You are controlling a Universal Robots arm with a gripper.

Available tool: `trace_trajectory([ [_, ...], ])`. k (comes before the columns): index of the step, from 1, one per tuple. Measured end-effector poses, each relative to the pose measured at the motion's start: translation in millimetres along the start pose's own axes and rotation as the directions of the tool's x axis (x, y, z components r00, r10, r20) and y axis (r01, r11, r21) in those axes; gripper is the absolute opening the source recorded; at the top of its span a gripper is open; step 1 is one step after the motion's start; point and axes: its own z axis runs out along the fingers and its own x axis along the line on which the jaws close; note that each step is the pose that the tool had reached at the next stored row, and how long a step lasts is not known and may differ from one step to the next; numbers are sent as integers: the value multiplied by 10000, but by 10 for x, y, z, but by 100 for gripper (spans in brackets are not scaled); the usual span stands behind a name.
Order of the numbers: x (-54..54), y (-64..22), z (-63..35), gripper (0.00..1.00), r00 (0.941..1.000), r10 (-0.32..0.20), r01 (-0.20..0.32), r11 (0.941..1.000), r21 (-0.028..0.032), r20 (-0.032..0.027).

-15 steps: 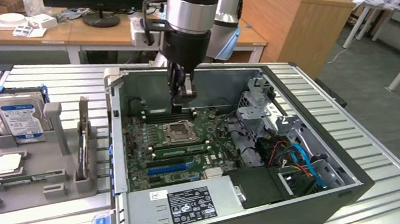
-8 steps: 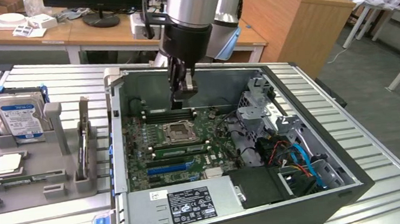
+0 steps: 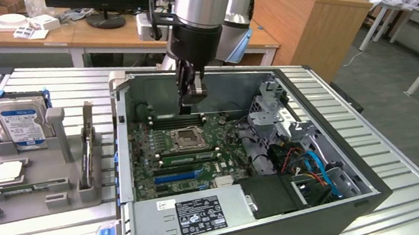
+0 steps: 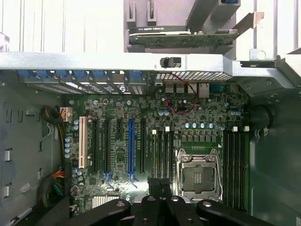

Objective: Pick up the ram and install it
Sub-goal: 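Press down the ram until it locks into place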

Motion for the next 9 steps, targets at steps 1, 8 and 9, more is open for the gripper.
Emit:
trace_trajectory([
  [1,0,0,0,11,10000,0,0,10000,0,0],
  [8,0,-43,-2,11,10000,-1,1,10000,0,-1],
  [9,0,-55,-2,11,10000,0,0,10000,0,-1],
])
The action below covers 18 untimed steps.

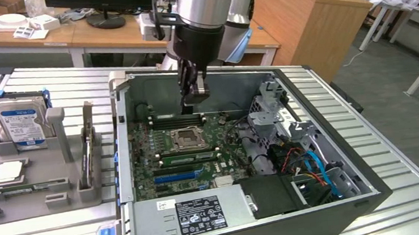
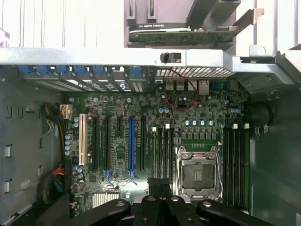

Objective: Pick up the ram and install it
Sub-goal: 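Press down the ram until it locks into place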

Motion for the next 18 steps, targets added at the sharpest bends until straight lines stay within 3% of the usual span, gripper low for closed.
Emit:
trace_trajectory([
  [18,-1,-278,-9,11,10000,0,0,10000,0,0],
])
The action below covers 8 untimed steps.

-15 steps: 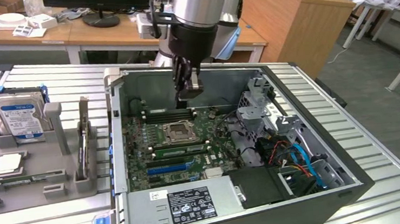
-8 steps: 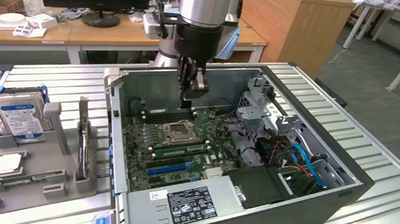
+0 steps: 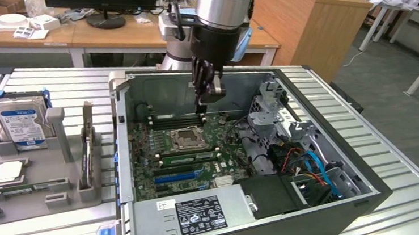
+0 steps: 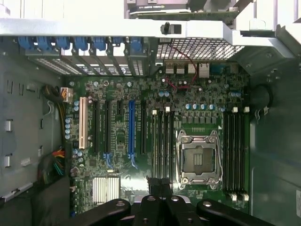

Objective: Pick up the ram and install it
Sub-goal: 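Press down the ram until it locks into place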

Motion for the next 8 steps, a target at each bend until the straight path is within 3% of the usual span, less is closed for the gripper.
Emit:
trace_trajectory([
  [8,0,-88,-3,11,10000,0,0,10000,0,0],
])
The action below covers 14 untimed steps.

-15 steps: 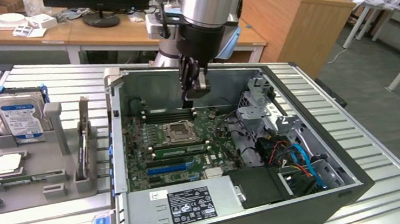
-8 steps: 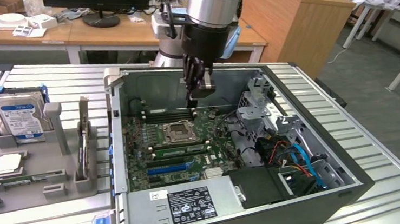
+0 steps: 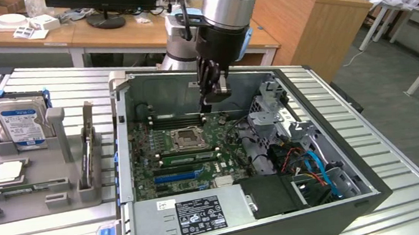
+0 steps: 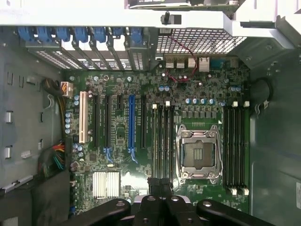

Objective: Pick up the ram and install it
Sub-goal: 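Press down the ram until it locks into place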

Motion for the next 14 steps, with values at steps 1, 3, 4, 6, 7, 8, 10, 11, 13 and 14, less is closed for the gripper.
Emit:
trace_trajectory([
  [1,0,-5,0,11,10000,0,0,10000,0,-1],
  [3,0,-6,0,11,10000,-1,1,10000,0,0],
  [4,0,-6,0,11,10000,-1,1,10000,0,0],
  [6,0,-6,0,11,10000,-1,1,10000,0,0],
  [7,0,-6,0,11,10000,-1,1,10000,0,0],
  [8,0,-6,0,11,10000,-1,1,10000,0,0],
  [10,0,-6,0,11,10000,-1,1,10000,0,0],
  [11,0,-6,0,11,10000,-1,1,10000,0,0],
  [13,0,-6,0,11,10000,-1,1,10000,0,0],
  [14,0,-6,0,11,10000,-1,1,10000,0,0],
])
